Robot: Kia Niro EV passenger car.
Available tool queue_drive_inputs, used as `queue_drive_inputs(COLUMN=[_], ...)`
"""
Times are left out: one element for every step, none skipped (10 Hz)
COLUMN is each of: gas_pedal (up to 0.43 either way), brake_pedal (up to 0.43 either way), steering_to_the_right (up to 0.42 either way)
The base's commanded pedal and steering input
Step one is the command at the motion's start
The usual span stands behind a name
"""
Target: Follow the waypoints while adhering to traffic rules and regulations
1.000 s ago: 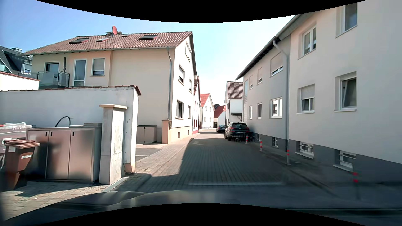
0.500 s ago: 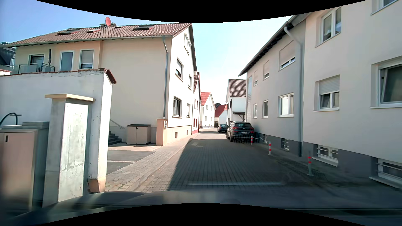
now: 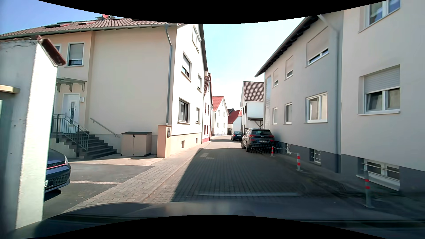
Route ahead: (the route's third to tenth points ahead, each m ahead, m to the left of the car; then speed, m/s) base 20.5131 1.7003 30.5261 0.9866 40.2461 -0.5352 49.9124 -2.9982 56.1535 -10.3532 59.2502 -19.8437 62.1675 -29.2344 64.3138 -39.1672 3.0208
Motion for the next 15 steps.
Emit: queue_drive_inputs(gas_pedal=[0.0, 0.0, 0.0, 0.0, 0.0, 0.0, 0.0, 0.0, 0.0, 0.0, 0.0, 0.0, 0.0, 0.0, 0.0], brake_pedal=[0.0, 0.0, 0.0, 0.0, 0.0, 0.0, 0.0, 0.0, 0.0, 0.0, 0.0, 0.0, 0.0, 0.0, 0.0], steering_to_the_right=[-0.014, -0.015, -0.015, -0.015, -0.015, -0.016, -0.021, -0.027, -0.032, -0.032, -0.032, -0.032, -0.032, -0.032, -0.032])
